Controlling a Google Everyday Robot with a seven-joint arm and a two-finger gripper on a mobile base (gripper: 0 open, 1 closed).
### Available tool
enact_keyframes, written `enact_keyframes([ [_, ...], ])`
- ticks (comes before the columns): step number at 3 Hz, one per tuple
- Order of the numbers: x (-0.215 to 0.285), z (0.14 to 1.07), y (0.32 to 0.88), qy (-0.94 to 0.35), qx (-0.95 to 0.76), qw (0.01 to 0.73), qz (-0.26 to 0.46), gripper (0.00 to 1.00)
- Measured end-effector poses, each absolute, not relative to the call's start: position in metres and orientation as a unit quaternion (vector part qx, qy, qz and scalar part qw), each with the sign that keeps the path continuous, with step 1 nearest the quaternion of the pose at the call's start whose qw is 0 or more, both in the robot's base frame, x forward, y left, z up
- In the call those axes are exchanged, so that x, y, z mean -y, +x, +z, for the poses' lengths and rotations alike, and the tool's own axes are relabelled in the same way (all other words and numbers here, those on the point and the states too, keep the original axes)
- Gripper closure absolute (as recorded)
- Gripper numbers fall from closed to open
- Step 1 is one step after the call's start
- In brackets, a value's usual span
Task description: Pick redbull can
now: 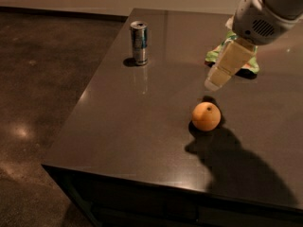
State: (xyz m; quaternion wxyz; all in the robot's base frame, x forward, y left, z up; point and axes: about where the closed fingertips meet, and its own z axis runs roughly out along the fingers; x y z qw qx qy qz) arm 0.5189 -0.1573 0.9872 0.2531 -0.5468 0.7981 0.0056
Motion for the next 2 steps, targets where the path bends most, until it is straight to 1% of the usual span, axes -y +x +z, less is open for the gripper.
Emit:
enact_keyframes([
  [1, 0.132, 0.983, 0.554, -0.519, -0.809, 0.275, 0.030, 0.00],
  [2, 0.117, 0.970, 0.582, -0.468, -0.828, 0.306, 0.044, 0.00],
])
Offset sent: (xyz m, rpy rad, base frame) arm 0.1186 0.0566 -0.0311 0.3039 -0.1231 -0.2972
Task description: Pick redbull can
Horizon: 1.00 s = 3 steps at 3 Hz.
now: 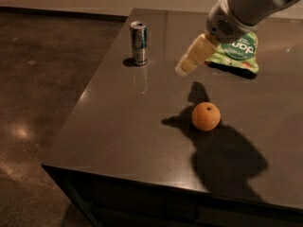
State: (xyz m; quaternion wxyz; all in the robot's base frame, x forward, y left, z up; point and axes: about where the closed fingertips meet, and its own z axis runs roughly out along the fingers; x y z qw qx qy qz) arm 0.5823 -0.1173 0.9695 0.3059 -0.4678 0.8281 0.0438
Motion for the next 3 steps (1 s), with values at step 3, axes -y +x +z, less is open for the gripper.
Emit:
enact_keyframes([
  [3, 0.050, 0.944, 0.673, -0.381, -0.818, 0.420, 0.098, 0.00],
])
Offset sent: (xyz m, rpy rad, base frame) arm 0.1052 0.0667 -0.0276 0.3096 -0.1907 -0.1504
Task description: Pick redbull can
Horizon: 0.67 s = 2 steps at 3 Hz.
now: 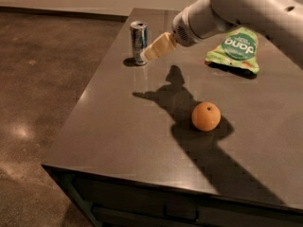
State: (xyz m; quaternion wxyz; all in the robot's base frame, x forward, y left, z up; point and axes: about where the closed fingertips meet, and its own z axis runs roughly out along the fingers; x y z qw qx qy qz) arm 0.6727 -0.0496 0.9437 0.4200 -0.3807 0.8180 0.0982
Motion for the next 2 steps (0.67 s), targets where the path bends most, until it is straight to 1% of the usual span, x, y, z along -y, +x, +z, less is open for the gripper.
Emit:
enact_keyframes([
  [2, -0.002, 0.929, 0.708, -0.384, -0.807, 0.435, 0.108, 0.00],
])
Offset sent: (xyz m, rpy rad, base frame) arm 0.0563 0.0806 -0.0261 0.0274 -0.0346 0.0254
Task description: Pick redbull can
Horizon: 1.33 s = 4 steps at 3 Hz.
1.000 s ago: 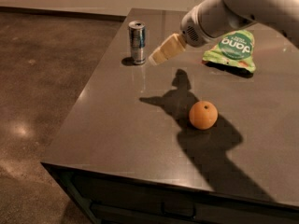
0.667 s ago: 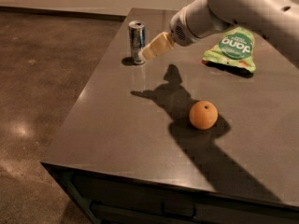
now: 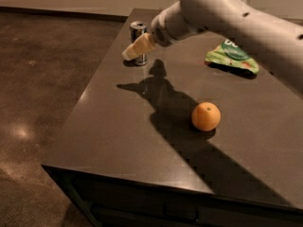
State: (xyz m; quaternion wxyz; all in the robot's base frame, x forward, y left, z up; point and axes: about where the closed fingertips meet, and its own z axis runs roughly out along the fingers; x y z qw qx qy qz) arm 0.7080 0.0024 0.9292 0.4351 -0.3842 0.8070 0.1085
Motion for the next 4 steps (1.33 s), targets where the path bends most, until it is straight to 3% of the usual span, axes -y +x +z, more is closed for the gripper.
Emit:
enact_keyframes([
  [3, -0.036, 0.909, 0.745, -0.365, -0.811, 0.438, 0.132, 0.00],
  [4, -0.037, 0.910, 0.752, -0.358, -0.809, 0.443, 0.141, 0.15],
])
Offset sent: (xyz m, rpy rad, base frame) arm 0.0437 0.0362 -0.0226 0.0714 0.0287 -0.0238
